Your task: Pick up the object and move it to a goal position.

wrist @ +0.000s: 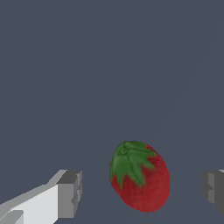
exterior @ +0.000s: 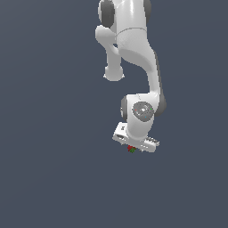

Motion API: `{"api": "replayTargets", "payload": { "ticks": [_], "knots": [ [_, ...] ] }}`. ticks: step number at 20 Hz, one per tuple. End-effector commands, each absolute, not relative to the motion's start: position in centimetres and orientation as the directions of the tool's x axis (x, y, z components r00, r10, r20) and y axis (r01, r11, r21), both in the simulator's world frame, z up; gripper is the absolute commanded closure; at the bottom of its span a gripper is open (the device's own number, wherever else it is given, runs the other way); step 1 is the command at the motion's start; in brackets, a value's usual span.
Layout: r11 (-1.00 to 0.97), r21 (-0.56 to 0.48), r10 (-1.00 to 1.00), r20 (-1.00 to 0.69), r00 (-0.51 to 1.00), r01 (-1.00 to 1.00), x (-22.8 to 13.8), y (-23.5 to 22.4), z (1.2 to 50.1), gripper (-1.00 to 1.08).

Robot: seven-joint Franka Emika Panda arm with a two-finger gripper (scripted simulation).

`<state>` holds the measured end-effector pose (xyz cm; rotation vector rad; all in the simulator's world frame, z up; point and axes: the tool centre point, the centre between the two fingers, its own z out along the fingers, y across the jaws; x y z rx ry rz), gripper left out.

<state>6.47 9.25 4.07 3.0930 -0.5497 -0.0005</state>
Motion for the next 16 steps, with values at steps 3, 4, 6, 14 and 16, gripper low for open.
{"api": "replayTargets", "payload": {
  "ticks": [3, 4, 6, 14, 16],
  "knots": [
    [-0.938, 0.0, -0.346, 0.0, 0.938, -0.346, 6.47, 9.26, 2.39, -0.92],
    [-0.938, 0.0, -0.346, 0.0, 0.938, -0.346, 6.49, 9.27, 2.26, -0.92],
    [-0.938, 0.0, -0.346, 0.0, 0.938, -0.346, 6.57, 9.28, 2.24, -0.92],
    [-0.938, 0.0, -0.346, 0.0, 0.938, -0.346, 6.59, 9.29, 2.26, 1.08],
    [-0.938, 0.0, -0.346, 0.0, 0.938, -0.346, 6.59, 9.29, 2.26, 1.08]
  ]
}}
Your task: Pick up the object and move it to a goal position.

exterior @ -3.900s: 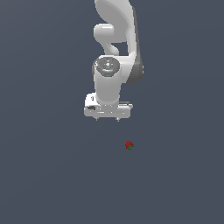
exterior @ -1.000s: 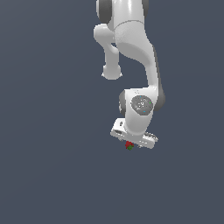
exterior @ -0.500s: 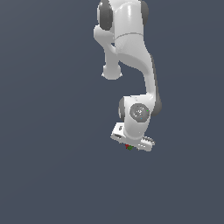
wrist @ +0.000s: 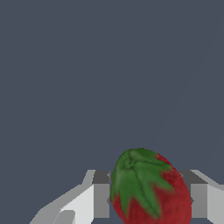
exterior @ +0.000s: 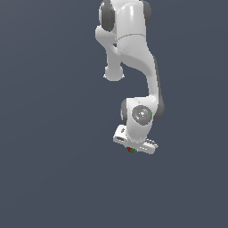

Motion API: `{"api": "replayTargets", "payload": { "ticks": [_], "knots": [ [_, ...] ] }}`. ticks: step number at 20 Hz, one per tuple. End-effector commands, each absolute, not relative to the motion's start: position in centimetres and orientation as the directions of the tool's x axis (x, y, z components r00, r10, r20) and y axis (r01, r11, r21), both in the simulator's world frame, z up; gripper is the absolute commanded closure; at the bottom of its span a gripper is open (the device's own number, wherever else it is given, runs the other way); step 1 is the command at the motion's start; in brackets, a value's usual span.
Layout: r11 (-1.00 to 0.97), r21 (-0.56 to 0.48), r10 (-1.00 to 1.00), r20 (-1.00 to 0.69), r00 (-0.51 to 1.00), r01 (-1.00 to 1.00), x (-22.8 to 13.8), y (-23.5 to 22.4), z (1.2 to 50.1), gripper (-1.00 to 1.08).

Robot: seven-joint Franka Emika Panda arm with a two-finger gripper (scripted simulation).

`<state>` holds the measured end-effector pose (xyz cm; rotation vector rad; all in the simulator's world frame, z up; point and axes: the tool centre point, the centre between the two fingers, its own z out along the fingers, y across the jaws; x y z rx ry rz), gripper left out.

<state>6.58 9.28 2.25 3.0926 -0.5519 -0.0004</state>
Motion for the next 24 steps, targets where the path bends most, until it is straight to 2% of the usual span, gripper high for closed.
{"api": "replayTargets", "payload": {
  "ticks": [1, 12, 24],
  "knots": [
    [-0.938, 0.0, -0.346, 0.0, 0.938, -0.346, 6.6, 9.3, 2.3, 1.08],
    [-0.938, 0.0, -0.346, 0.0, 0.938, -0.346, 6.7, 7.8, 5.4, 1.08],
    [-0.938, 0.0, -0.346, 0.0, 0.938, -0.346, 7.3, 2.2, 17.0, 1.08]
  ]
}}
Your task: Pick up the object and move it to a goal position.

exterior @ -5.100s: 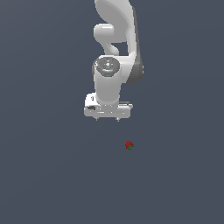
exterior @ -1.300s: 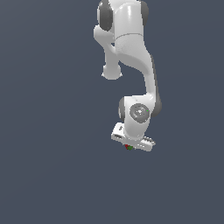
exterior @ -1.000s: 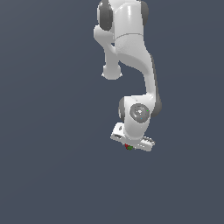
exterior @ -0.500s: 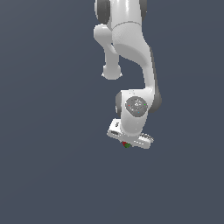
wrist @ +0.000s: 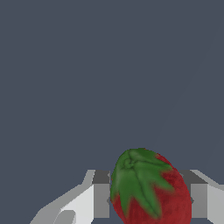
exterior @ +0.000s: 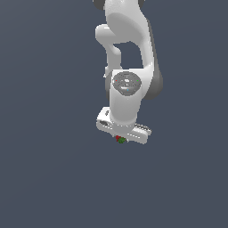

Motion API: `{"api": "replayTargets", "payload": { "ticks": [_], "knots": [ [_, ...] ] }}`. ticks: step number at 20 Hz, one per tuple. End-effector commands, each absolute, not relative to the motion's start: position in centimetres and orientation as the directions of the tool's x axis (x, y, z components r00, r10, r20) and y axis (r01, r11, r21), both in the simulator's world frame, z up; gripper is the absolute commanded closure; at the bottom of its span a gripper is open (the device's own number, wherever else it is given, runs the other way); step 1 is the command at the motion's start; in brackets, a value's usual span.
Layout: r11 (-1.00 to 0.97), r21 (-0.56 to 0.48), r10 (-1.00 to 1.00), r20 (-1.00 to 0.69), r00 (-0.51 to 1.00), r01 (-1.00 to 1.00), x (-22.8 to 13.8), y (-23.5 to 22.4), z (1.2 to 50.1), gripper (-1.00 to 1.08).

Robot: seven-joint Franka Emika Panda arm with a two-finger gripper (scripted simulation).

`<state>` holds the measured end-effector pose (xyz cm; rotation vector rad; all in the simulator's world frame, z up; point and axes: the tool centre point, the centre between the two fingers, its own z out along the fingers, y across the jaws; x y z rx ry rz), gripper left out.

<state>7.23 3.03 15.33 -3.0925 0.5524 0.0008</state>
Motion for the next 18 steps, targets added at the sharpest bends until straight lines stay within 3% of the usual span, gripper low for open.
{"api": "replayTargets", "payload": {
  "ticks": [1, 18],
  "knots": [
    [-0.938, 0.0, -0.346, 0.0, 0.938, -0.346, 7.3, 1.7, 18.1, 1.08],
    [-0.938, 0.0, -0.346, 0.0, 0.938, -0.346, 8.7, -6.1, 34.5, 1.08]
  ]
}}
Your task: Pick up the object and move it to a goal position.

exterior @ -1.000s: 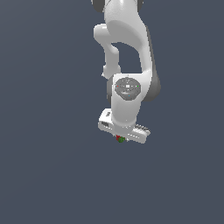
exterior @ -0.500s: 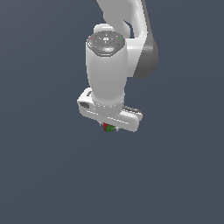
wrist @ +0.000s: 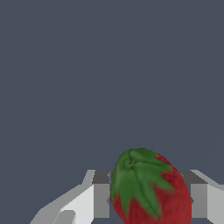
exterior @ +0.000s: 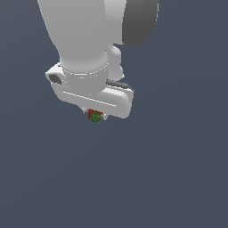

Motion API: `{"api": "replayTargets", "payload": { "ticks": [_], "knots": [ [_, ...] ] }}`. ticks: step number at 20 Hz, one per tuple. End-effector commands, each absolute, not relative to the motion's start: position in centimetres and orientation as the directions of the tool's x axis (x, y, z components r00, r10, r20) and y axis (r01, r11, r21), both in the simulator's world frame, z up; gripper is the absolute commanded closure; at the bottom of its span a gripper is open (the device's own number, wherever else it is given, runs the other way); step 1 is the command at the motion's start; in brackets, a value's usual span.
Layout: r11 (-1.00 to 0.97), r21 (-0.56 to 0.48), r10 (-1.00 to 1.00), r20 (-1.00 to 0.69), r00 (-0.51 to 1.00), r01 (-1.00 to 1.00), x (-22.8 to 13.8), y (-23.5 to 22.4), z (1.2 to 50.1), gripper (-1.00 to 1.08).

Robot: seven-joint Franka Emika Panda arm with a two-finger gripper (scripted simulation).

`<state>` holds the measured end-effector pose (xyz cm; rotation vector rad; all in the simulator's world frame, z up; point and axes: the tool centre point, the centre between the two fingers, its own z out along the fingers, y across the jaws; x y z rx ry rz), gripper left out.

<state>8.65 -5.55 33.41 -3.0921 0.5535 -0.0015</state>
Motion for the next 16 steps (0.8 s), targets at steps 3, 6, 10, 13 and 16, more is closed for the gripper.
{"api": "replayTargets", "payload": {
  "ticks": [3, 6, 10, 13, 16],
  "knots": [
    [-0.938, 0.0, -0.346, 0.0, 0.938, -0.346, 9.0, -6.8, 36.1, 1.08],
    [-0.938, 0.0, -0.346, 0.0, 0.938, -0.346, 9.1, -7.3, 37.3, 1.08],
    [-0.938, 0.0, -0.346, 0.0, 0.938, -0.346, 9.3, -7.8, 38.3, 1.08],
    [-0.938, 0.0, -0.346, 0.0, 0.938, -0.346, 9.4, -8.0, 38.7, 1.08],
    [-0.938, 0.0, -0.346, 0.0, 0.938, -0.346, 9.5, -8.1, 38.8, 1.08]
  ]
}}
